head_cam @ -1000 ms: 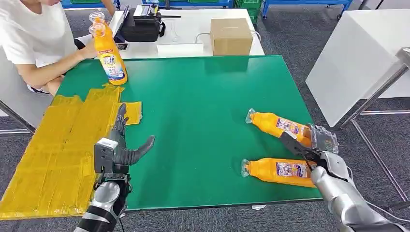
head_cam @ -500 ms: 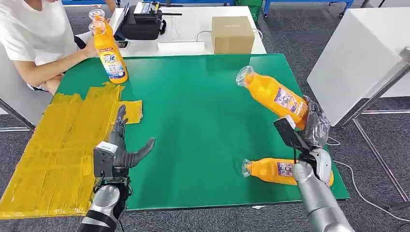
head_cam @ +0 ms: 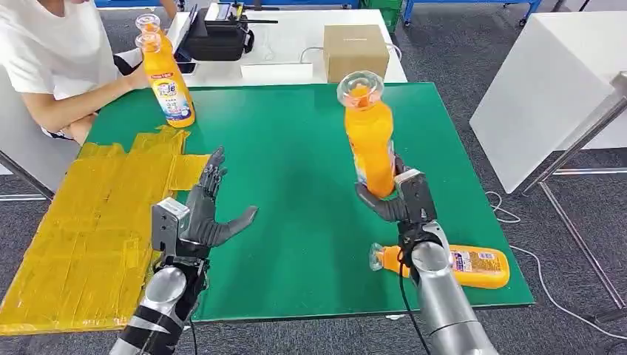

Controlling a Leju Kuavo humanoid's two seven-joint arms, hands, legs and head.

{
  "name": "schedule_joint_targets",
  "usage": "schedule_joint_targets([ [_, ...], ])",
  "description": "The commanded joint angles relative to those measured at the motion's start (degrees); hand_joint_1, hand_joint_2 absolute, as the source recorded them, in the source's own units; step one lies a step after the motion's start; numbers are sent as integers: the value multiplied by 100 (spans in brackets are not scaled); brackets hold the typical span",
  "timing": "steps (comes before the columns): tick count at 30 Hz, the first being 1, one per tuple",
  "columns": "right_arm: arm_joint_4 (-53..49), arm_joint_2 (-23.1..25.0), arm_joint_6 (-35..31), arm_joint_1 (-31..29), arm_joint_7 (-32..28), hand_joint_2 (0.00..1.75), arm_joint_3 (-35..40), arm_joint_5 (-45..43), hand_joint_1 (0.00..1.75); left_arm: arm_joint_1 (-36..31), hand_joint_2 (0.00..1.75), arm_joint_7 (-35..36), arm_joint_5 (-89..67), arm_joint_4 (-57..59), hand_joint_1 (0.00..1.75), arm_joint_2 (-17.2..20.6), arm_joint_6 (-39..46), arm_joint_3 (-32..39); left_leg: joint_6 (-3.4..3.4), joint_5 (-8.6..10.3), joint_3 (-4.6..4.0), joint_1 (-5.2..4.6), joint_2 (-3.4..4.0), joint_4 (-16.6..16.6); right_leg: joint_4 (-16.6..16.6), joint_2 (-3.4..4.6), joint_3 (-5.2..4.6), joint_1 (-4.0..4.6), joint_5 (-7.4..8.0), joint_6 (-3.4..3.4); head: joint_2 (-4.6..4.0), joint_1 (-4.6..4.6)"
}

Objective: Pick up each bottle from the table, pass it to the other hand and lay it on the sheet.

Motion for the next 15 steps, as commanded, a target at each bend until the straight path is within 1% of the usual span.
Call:
schedule_joint_targets([
  [1, 706, 299, 38, -443, -52, 175, 616, -96, 175, -415, 175, 67, 44, 119, 0, 231, -76, -474, -12, -10, 11, 7, 20, 1, -3, 13, 8, 7, -3, -8, 0, 2],
  [4, 745, 279, 48, -464, -58, 175, 700, -138, 175, -427, 175, 77, 59, 121, 0, 270, -94, -534, -12, -7, 9, 5, 12, 0, -3, 6, 8, 6, -3, -9, 0, 0],
  [7, 1020, 450, 99, -557, -29, 175, 1040, -102, 175, -499, 175, 130, 126, 127, 0, 263, -156, -638, -14, -9, 8, 7, 17, 2, -2, 12, 6, 7, -2, -10, 0, 2],
  [10, 1276, 575, -84, -635, -23, 175, 1407, 124, 175, -572, 175, 183, 198, 152, 0, 256, -210, -724, -14, -8, 7, 7, 23, 1, -2, 18, 3, 7, 0, -10, 0, 2],
  [12, 1286, 602, -114, -628, -27, 175, 1424, 138, 175, -579, 175, 184, 200, 151, 0, 249, -212, -729, -20, -12, 13, 12, 30, 1, -4, 22, 8, 12, -1, -15, 0, 0],
  [13, 1422, 610, -193, -692, -45, 175, 1576, 213, 175, -601, 175, 203, 226, 158, 0, 255, -223, -761, -24, -13, 18, 15, 31, -2, -7, 21, 12, 15, -2, -18, 0, 2],
  [14, 1492, 631, -214, -710, -36, 175, 1675, 268, 175, -619, 175, 206, 232, 159, 0, 254, -227, -781, -14, -9, 8, 9, 16, 1, -3, 11, 5, 9, -2, -10, 0, 0],
  [15, 1573, 668, -233, -731, -28, 175, 1769, 311, 175, -636, 175, 221, 254, 161, 0, 248, -239, -798, -18, -11, 14, 12, 21, -1, -6, 13, 9, 13, -3, -12, 0, 2],
])
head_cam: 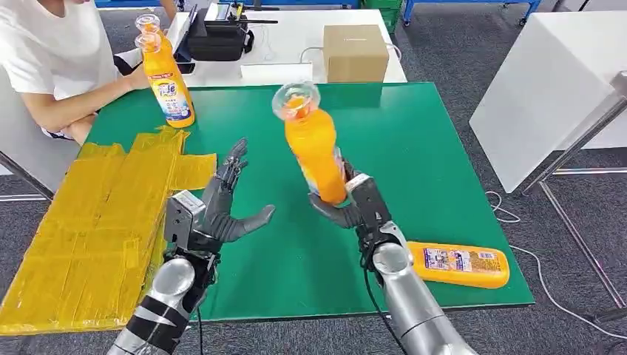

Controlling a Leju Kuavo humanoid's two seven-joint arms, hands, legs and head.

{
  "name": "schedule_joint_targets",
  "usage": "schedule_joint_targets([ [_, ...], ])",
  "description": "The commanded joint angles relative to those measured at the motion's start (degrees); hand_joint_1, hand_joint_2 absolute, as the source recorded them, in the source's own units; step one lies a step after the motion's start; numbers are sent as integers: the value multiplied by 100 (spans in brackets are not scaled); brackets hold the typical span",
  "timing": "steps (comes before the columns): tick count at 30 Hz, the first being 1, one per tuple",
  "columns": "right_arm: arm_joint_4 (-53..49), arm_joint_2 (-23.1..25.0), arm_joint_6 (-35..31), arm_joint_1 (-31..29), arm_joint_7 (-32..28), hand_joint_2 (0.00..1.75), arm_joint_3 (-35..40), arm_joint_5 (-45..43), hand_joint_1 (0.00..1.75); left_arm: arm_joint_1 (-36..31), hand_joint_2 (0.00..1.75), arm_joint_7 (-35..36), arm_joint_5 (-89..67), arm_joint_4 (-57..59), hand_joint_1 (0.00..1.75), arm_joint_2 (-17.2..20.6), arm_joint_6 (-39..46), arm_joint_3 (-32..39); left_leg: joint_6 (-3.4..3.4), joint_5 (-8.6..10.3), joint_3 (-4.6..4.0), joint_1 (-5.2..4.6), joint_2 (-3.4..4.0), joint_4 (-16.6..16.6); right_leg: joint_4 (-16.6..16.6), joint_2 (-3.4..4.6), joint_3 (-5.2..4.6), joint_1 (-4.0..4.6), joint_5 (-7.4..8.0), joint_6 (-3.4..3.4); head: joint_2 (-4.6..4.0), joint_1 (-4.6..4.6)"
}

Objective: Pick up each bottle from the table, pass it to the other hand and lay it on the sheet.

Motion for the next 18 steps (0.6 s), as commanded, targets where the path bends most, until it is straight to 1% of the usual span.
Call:
schedule_joint_targets([
  [1, 1162, 231, -321, -539, 38, 175, 969, 363, 175, -380, 175, 105, 116, 205, 0, 201, -66, -358, -12, -8, 14, 7, 17, -1, -2, 11, 11, 7, -3, -8, 0, 0],
  [4, 1349, 360, -488, -567, -10, 175, 1292, 672, 175, -447, 175, 163, 197, 256, 0, 173, -95, -359, -14, -11, 18, 11, 24, -2, -4, 16, 15, 10, -3, -10, 0, 2],
  [6, 1358, 386, -518, -555, -11, 175, 1308, 686, 175, -453, 175, 165, 200, 261, 0, 175, -96, -357, -14, -11, 17, 11, 21, 0, -3, 13, 14, 10, -4, -9, 0, 2],
  [9, 1507, 416, -552, -588, -49, 175, 1629, 954, 175, -505, 175, 301, 607, 384, 0, 169, -386, -272, -10, -7, 11, 8, 13, 0, -2, 7, 8, 6, -3, -7, 0, 2],
  [11, 1567, 479, -614, -529, -93, 175, 1841, 1124, 175, -559, 175, 332, 729, 505, 0, 172, -436, -200, -14, -7, 14, 10, 12, -1, -3, 5, 12, 9, -3, -9, 0, 2],
  [18, 1577, 474, -630, -533, -94, 175, 1849, 1134, 175, -568, 175, 331, 739, 530, 0, 167, -445, -197, -14, -7, 12, 11, 3, -2, -5, -4, 13, 10, -5, -10, 0, 4],
])
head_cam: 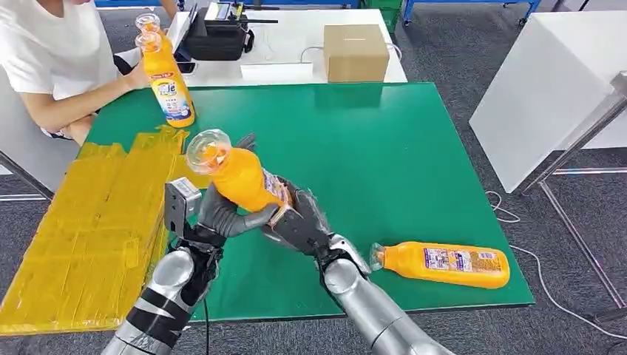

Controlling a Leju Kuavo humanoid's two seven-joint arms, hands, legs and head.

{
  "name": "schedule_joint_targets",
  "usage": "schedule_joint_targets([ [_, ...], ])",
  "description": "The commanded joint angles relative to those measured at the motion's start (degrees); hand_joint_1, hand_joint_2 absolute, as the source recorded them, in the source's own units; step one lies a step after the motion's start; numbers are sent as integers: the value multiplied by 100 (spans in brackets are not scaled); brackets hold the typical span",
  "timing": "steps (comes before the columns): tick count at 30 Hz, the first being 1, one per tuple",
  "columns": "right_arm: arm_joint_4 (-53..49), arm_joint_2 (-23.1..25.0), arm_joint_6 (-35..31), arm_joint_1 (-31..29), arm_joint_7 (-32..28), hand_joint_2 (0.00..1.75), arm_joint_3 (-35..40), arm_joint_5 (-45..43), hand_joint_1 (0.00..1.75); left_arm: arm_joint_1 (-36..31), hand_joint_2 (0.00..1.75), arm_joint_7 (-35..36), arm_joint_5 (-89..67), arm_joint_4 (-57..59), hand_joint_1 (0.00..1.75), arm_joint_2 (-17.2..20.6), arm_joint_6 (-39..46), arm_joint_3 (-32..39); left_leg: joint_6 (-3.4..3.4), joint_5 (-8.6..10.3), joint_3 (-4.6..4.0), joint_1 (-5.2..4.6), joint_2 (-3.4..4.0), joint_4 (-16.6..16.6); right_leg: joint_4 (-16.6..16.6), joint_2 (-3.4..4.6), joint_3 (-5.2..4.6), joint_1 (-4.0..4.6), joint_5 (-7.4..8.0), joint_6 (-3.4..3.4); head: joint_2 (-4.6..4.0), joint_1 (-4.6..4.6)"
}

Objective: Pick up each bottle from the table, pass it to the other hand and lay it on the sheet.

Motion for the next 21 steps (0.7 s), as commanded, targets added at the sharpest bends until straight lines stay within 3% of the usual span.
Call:
schedule_joint_targets([
  [1, 611, -9, 30, -291, -57, 175, 509, 88, 175, -360, 175, 73, 68, 484, 0, 106, -45, -3, -11, -7, 14, 8, 8, -1, -4, 2, 14, 8, -4, -8, 0, 2],
  [5, 705, 49, -312, -254, -39, 175, 1181, 881, 175, -435, 175, 156, 450, 760, 0, 78, -264, 171, -10, -6, 12, 7, 10, -2, -4, 3, 12, 7, -3, -7, 0, 2],
  [9, 971, 128, -419, -228, -32, 175, 1449, 996, 175, -416, 175, 136, 730, 812, 0, 18, -368, 334, -10, -6, 13, 7, 9, -2, -4, 3, 13, 7, -4, -7, 0, 2],
  [10, 984, 126, -446, -219, -50, 175, 1447, 984, 175, -407, 175, 134, 755, 814, 162, 4, -341, 362, -14, -8, 19, 10, 11, -4, -7, 2, 19, 11, -5, -10, 0, 2],
  [11, 994, 120, -481, -222, -69, 175, 1441, 964, 175, -399, 175, 135, 775, 817, 175, -4, -323, 379, -11, -6, 14, 10, 12, -3, -6, 2, 13, 10, -3, -8, 0, 2],
  [21, 528, -27, -564, 2, -111, 175, 1164, 742, 175, -294, 175, 47, 743, 752, 175, 6, -82, 454, -21, -13, 26, 18, 5, -6, -14, -10, 30, 18, -11, -14, 0, 2],
])
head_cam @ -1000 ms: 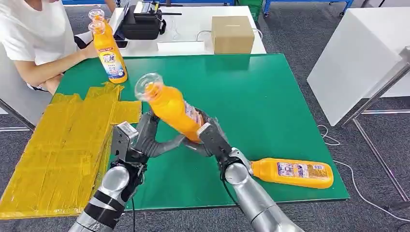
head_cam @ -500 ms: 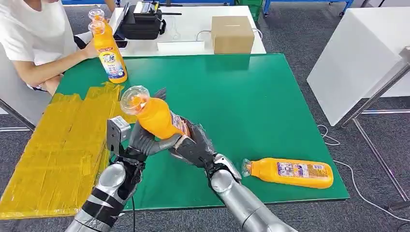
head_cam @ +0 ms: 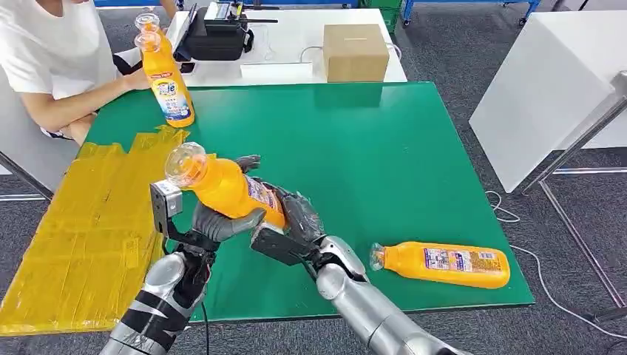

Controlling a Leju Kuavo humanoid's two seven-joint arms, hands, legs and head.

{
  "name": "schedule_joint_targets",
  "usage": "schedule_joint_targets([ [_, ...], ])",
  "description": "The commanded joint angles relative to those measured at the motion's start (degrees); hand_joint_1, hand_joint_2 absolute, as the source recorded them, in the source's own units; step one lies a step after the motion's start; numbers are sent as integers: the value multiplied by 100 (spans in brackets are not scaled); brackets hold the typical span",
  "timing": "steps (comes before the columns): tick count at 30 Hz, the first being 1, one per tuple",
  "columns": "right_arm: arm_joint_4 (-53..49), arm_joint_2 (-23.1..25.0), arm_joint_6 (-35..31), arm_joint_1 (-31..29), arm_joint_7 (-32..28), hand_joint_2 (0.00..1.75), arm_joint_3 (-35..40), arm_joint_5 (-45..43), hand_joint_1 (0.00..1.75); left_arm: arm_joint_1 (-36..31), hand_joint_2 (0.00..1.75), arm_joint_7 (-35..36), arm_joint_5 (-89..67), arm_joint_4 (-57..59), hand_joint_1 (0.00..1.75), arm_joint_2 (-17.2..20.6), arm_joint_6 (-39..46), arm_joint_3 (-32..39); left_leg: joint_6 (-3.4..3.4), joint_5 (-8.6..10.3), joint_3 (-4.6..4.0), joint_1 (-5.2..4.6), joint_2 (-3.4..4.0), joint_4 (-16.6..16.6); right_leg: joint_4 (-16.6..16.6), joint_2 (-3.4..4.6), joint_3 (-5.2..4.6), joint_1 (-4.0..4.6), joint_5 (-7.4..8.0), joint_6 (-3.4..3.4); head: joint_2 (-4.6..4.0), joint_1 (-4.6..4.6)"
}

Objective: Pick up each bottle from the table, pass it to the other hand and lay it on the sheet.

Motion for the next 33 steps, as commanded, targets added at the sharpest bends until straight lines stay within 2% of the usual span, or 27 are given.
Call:
schedule_joint_targets([
  [1, -45, -65, -14, 260, -177, 175, 448, -63, 175, -373, 175, -30, -86, 386, 175, -39, 257, 139, -9, -6, 11, 7, -4, -2, -5, -9, 15, 8, -6, -6, 0, 0],
  [10, -296, -123, -31, 364, -210, 175, 318, -218, 175, -336, 175, -99, -200, 326, 175, -26, 470, 195, -9, -5, 9, 7, -6, -2, -4, -11, 12, 7, -6, -6, 0, 0],
  [11, -455, -151, -70, 424, -227, 175, 233, -297, 86, -329, 175, -136, -276, 298, 175, -15, 575, 220, -7, -4, 5, 6, -5, 0, -3, -10, 7, 6, -4, -5, 0, 0],
  [12, -705, -195, -103, 512, -253, 175, 154, -379, 3, -317, 175, -210, -442, 253, 175, 15, 754, 233, -20, -12, 20, 18, -5, -1, -11, -16, 27, 19, -11, -14, 0, 0],
  [14, -1163, -282, -62, 675, -238, 175, -2, -602, 0, -342, 175, -456, -1211, 200, 175, 124, 1430, 179, -14, -10, 10, 12, -6, 2, -5, -14, 16, 13, -10, -9, 0, 0],
  [15, -1430, -355, -12, 752, -242, 0, -32, -677, 0, -375, 175, -525, -1802, 217, 175, 215, 1899, 138, -12, -8, 8, 11, -6, 2, -5, -13, 14, 12, -8, -8, 0, 2],
  [17, -2201, -574, 58, 949, -257, 0, -3, -630, 0, -463, 175, -571, -3178, 281, 175, 404, 2876, 223, -21, -15, 17, 18, -3, 3, -6, -15, 24, 19, -13, -15, 0, -2],
  [19, -2810, -707, 199, 1116, -205, 0, -95, -705, 0, -546, 175, -264, -4594, 428, 175, 591, 3515, 403, -17, -12, 6, 13, -4, 5, -1, -12, 13, 14, -11, -12, 0, 4],
  [21, -3323, -882, 354, 1218, -193, 0, -207, -813, 0, -700, 175, 171, -5826, 760, 175, 837, 3683, 530, -15, -7, 3, 8, 7, 2, 0, -7, 3, 9, -6, -10, 0, -2],
  [22, -3443, -926, 425, 1242, -152, 0, -260, -847, 0, -720, 175, 114, -5826, 830, 175, 845, 3637, 643, -15, -4, 1, 9, -3, 1, -1, -16, 2, 10, -6, -9, 0, 2],
  [23, -3490, -927, 442, 1267, -144, 175, -311, -849, 0, -742, 175, 71, -5956, 894, 175, 860, 3630, 684, -9, -2, 1, 3, -5, -1, -1, -10, 0, 4, -5, -7, 0, 2],
  [25, -3715, -1048, 638, 1343, -194, 175, -475, -1196, 0, -912, 175, 875, -7412, 1358, 175, 1112, 3893, 626, -11, -5, 4, 8, 0, 0, -3, -5, 5, 8, -4, -8, 0, 2],
  [27, -3927, -1188, 782, 1418, -182, 175, -667, -1411, 0, -1029, 175, 980, -7809, 1729, 175, 1258, 3966, 694, -20, -8, 16, 16, 12, -4, -11, -4, 17, 16, -3, -14, 0, 2],
  [29, -4119, -1422, 1045, 1521, -130, 175, -945, -1848, 0, -1270, 175, 1860, -9542, 2486, 175, 1656, 4247, 637, -14, -4, 14, 12, 1, -5, -10, -15, 15, 12, 1, -19, 0, 4],
  [33, -4114, -1562, 1314, 1549, -143, 175, -1136, -2135, 0, -1433, 175, 1894, -9887, 3088, 175, 1812, 4307, 716, -14, -3, 13, 9, 15, -5, -7, -2, 9, 9, 6, -24, 0, 4],
])
